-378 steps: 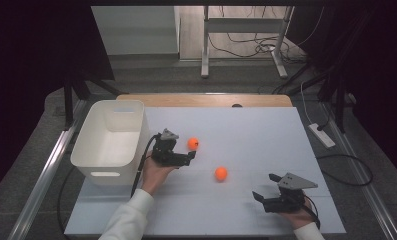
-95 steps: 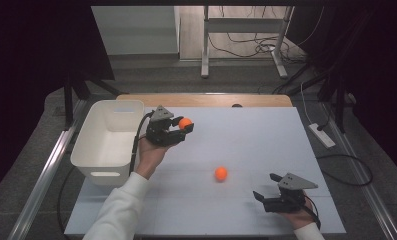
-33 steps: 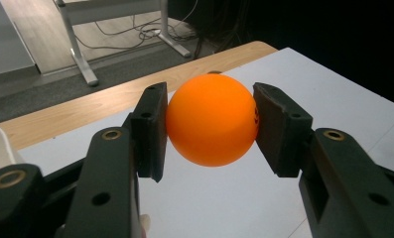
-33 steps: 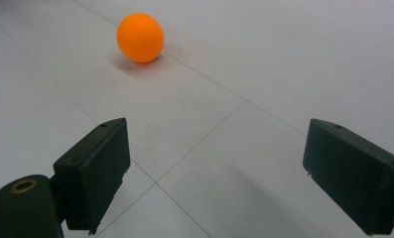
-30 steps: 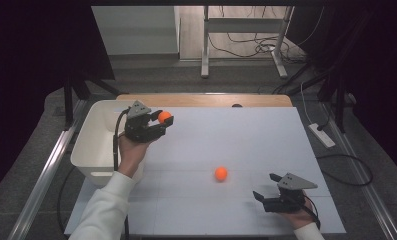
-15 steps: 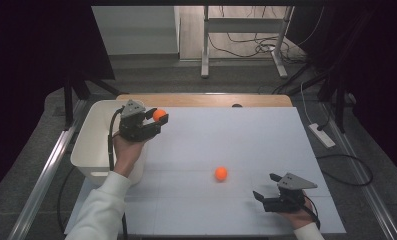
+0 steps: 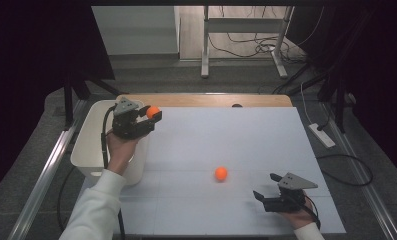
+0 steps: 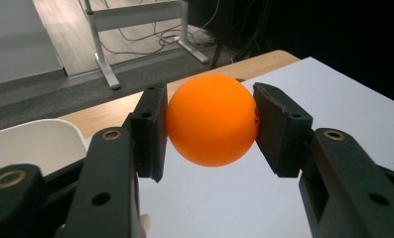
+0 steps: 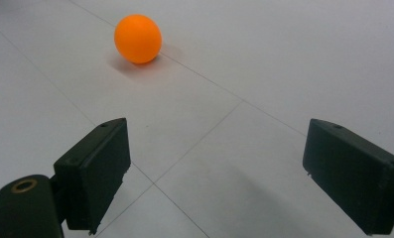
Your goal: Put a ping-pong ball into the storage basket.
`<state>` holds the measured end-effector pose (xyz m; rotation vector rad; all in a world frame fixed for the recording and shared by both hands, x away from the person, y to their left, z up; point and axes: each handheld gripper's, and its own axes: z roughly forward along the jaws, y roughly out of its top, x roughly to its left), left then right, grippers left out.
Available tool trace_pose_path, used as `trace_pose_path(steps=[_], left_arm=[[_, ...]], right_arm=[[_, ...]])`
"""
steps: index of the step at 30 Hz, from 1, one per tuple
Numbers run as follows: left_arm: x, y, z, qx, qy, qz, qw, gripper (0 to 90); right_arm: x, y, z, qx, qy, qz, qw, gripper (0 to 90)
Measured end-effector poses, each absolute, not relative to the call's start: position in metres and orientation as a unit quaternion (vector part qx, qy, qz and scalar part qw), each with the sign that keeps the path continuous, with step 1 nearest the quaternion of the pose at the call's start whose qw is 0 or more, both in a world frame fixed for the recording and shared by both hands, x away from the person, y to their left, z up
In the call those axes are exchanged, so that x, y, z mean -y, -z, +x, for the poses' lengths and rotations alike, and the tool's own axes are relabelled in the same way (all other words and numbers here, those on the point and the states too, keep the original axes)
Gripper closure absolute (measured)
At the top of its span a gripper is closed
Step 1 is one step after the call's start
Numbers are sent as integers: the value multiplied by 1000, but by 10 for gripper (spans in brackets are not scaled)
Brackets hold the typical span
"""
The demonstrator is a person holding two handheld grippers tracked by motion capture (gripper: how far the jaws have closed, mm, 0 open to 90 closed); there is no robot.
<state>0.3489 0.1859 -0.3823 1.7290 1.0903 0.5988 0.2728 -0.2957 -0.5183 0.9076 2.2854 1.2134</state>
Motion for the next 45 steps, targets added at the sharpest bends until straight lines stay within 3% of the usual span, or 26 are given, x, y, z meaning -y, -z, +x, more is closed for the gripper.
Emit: trace_pose_path(steps=[45], left_arm=[[-230,384,351,-491,-275,690,455,504]], right_arm=[[296,518,273,-817,-432,326,199,110]])
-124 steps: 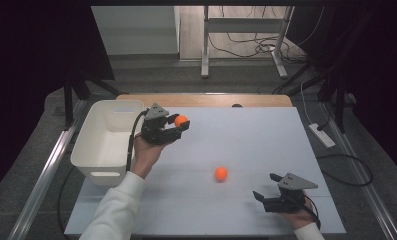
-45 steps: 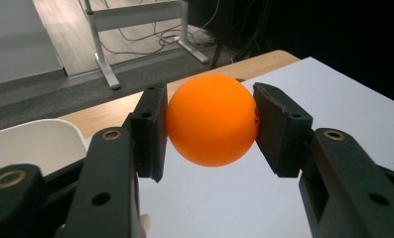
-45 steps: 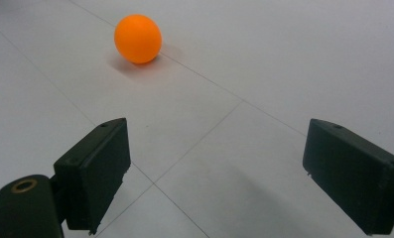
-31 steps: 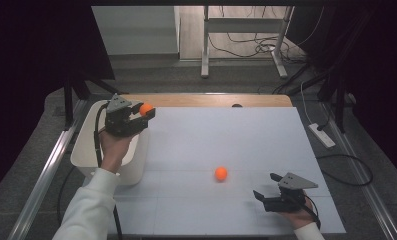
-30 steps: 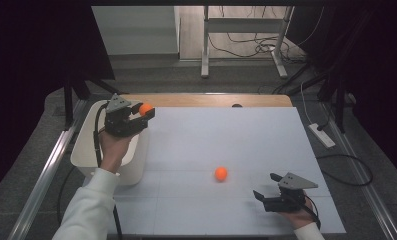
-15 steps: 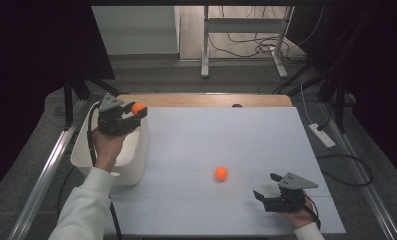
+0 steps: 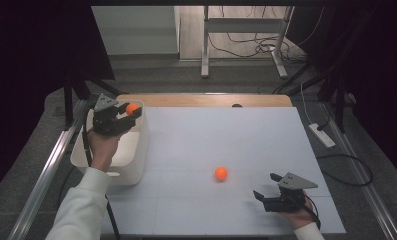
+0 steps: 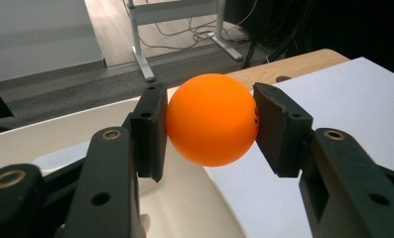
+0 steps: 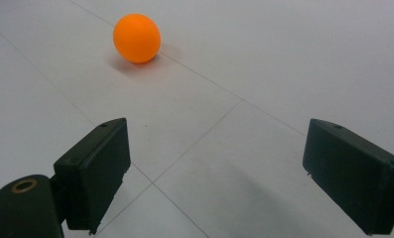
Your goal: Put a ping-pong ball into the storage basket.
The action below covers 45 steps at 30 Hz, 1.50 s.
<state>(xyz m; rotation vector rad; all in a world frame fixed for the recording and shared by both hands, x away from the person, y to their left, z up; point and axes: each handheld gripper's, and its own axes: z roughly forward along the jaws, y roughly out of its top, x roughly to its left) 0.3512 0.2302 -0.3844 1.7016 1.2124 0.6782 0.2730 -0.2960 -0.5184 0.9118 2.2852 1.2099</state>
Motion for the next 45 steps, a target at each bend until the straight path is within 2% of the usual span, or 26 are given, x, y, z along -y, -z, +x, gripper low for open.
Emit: trace_pose_path(steps=[45], left_arm=[[-260,405,367,-541,-269,689,400,503]], right_arm=[[296,519,273,-817,-431,326,200,110]])
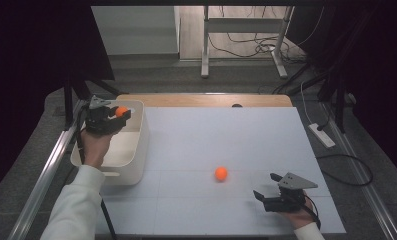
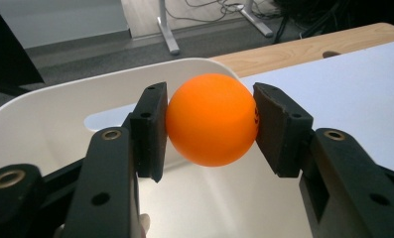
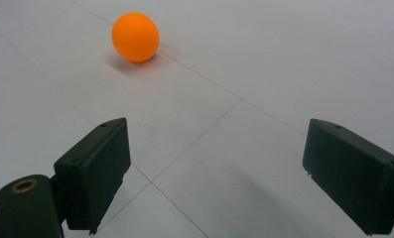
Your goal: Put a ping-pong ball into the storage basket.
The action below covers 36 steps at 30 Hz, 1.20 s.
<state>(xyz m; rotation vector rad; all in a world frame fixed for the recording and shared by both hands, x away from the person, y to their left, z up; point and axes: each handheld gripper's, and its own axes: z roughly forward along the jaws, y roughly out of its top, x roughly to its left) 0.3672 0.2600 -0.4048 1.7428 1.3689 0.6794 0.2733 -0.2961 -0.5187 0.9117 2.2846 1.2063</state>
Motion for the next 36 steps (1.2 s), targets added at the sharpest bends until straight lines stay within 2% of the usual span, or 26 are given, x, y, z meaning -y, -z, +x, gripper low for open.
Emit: trace_pose_path(steps=[22,36], left_arm=[[-262,415,379,-557,-245,711,353,502],[-261,418,381,-558,-232,715,351,501]], right_arm=[[296,519,274,-817,-430,329,200,112],[297,519,274,-817,-428,330,200,112]])
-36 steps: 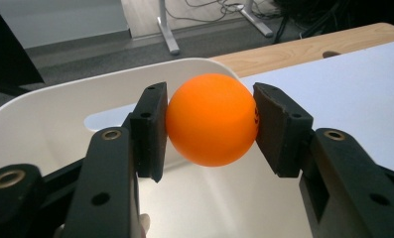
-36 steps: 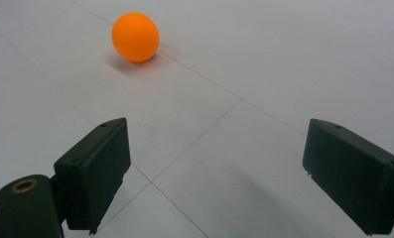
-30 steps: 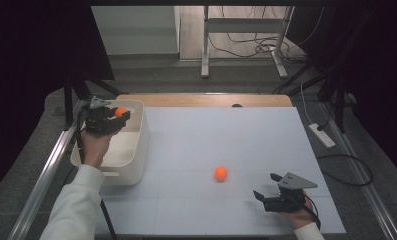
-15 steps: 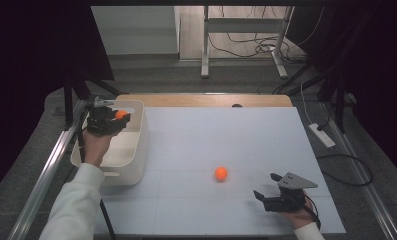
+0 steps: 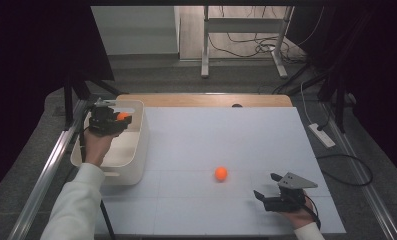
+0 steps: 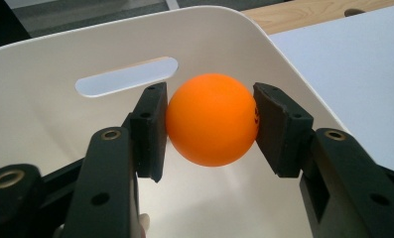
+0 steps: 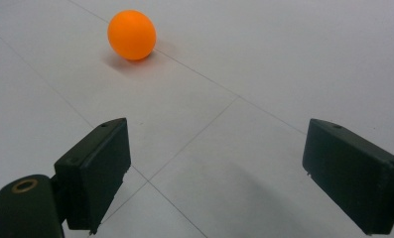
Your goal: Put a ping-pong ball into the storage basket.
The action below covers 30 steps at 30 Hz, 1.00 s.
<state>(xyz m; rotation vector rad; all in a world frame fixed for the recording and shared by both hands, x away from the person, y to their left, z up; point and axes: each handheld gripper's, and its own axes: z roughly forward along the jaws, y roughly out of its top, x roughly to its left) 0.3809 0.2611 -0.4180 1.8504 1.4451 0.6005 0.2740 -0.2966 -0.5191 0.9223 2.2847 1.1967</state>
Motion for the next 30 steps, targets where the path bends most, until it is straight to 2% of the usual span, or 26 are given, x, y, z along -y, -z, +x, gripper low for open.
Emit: trace_pose_path(steps=[10,11,14,20,30], left_arm=[[-261,417,379,-558,-237,712,355,497],[-262,416,379,-557,-245,708,359,482],[-262,412,377,-559,-262,694,370,286],[-262,407,371,-549,-257,690,395,229],[-256,401,364,-525,-239,697,426,201]], right_arm=[[297,519,274,-816,-429,332,201,112],[297,519,274,-816,-428,332,201,112],[297,519,274,-816,-428,332,201,112],[297,519,274,-816,-428,332,201,113],[296,519,275,-815,-430,332,201,112]])
